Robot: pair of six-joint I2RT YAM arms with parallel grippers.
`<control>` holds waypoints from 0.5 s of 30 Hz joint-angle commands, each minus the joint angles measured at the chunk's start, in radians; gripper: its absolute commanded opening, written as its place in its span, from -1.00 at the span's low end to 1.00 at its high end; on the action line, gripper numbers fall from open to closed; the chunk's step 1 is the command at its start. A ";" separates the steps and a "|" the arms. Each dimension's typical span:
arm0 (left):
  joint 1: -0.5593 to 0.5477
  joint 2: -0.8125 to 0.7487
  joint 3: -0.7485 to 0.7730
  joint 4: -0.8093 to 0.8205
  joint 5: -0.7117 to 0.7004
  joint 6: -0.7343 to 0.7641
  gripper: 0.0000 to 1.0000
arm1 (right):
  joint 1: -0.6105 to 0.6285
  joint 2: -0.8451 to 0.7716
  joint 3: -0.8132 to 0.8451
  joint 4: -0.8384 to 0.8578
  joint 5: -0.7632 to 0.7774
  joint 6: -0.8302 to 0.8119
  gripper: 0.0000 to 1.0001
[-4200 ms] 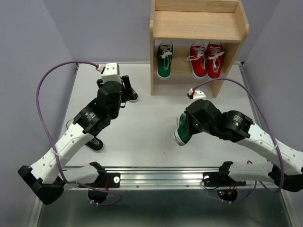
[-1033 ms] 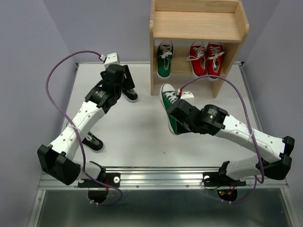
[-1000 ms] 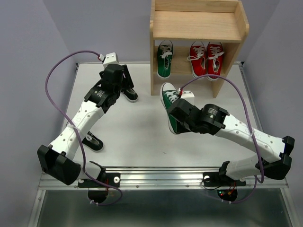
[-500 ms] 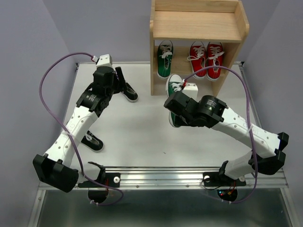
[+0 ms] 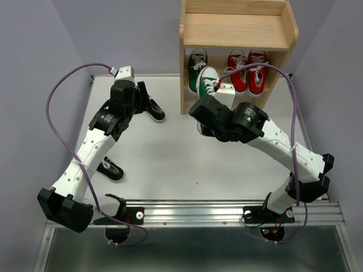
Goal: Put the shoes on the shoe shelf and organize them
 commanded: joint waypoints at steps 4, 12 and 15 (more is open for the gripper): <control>0.005 -0.045 0.055 0.013 0.008 0.021 0.44 | -0.004 -0.012 0.010 0.002 0.175 0.040 -0.99; 0.005 -0.051 0.043 0.014 -0.010 0.021 0.46 | -0.004 -0.095 -0.093 0.059 0.218 0.032 -0.99; 0.005 -0.048 0.042 0.019 -0.001 0.020 0.46 | -0.004 -0.096 -0.101 0.091 0.221 -0.037 -0.99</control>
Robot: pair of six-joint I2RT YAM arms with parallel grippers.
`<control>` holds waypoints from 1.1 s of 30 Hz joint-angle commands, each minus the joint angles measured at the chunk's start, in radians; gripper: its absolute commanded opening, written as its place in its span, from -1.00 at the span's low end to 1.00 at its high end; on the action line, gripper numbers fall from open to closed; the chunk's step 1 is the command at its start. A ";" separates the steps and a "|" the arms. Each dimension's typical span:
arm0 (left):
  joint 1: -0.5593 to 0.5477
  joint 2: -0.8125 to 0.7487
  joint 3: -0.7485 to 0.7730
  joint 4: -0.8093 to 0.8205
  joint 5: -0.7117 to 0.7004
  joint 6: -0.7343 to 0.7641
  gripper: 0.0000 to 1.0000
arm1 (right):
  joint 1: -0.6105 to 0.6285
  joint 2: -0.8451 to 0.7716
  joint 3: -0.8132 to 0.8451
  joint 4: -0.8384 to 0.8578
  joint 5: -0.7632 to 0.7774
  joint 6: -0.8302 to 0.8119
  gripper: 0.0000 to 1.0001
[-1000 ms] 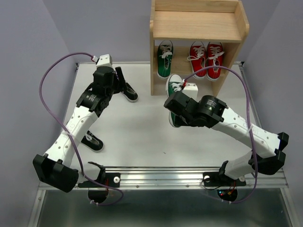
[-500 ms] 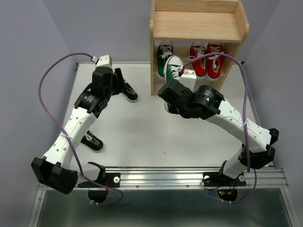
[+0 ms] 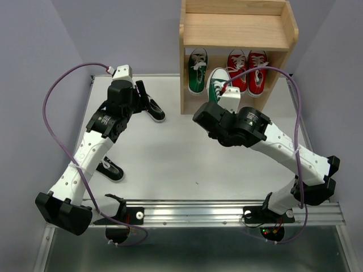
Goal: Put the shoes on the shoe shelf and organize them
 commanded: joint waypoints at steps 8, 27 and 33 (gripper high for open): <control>0.005 -0.021 0.016 0.040 0.015 0.009 0.46 | -0.105 -0.002 0.052 0.162 0.106 -0.214 -0.99; 0.005 -0.023 0.028 0.032 -0.037 -0.005 0.46 | -0.401 0.066 0.006 0.514 -0.144 -0.529 -0.99; 0.005 -0.017 0.029 0.031 -0.059 0.004 0.46 | -0.444 0.136 0.051 0.566 -0.218 -0.564 -0.99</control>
